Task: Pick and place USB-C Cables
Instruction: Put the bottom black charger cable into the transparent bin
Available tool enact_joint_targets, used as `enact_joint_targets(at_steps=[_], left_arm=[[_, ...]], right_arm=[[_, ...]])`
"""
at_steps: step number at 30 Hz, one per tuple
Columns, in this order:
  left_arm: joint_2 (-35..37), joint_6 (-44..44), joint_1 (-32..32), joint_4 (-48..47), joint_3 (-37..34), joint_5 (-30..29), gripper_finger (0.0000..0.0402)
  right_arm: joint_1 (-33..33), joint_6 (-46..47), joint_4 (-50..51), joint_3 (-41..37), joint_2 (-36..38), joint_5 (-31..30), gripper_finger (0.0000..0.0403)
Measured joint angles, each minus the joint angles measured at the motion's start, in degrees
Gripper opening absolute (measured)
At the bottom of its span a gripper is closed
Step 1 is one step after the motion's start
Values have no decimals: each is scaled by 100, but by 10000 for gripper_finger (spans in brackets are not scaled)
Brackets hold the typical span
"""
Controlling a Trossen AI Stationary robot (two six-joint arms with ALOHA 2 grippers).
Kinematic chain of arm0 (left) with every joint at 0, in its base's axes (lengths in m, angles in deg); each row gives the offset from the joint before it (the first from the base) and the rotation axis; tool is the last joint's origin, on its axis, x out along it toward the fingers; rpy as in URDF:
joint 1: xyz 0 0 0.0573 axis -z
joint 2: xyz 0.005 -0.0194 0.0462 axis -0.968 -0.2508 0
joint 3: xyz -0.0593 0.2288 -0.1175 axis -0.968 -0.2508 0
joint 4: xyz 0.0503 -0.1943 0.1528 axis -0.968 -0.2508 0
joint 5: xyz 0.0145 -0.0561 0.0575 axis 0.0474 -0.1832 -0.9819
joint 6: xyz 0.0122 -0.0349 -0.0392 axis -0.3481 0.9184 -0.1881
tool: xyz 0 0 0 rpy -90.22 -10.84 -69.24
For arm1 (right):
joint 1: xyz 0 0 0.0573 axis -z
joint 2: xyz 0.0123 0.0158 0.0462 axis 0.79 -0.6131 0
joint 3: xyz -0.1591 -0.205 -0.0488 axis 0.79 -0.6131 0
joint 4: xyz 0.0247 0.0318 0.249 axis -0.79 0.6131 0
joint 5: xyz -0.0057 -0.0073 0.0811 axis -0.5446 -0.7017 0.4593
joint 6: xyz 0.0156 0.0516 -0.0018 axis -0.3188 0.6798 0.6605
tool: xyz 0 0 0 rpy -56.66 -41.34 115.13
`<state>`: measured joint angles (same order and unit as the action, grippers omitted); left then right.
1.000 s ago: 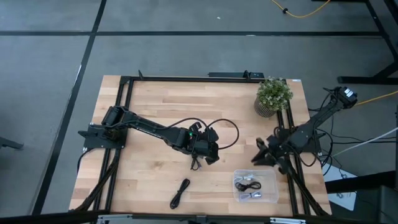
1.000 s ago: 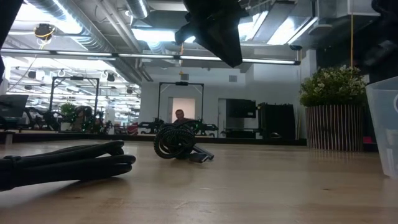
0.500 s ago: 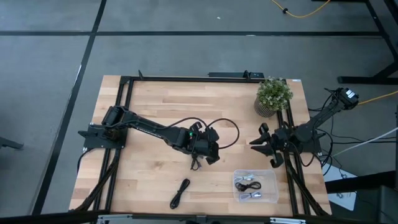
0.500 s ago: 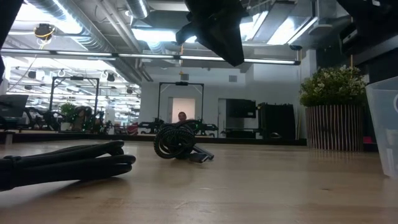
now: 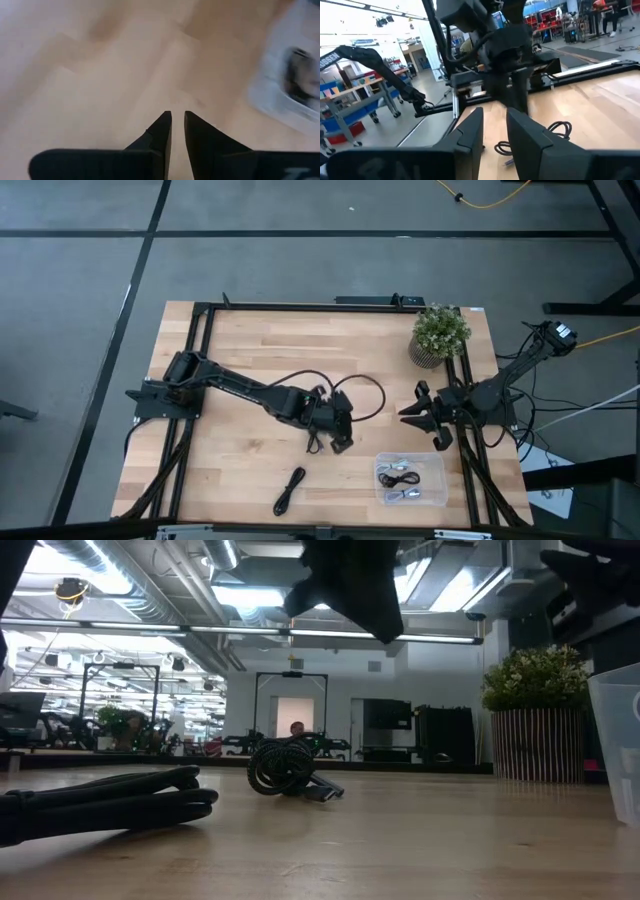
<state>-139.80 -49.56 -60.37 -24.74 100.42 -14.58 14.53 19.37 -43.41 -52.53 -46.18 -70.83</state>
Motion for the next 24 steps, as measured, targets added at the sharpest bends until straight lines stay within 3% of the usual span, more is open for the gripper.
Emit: enact_joint_targets(at_steps=[5,11,16,20,24], left_arm=[[-2,388,255,-12,0,1194,44],[-4,766,720,-50,0,1284,44],[-4,2723,1102,-230,0,1208,44],[-8,4509,1327,-837,0,731,44],[-195,5460,1553,-1327,2,686,44]], right_arm=[[0,-68,143,0,0,0,90],[0,-48,181,0,0,0,90],[0,-50,181,0,0,0,90],[0,-49,227,0,0,4,90],[0,-48,469,0,2,7,90]])
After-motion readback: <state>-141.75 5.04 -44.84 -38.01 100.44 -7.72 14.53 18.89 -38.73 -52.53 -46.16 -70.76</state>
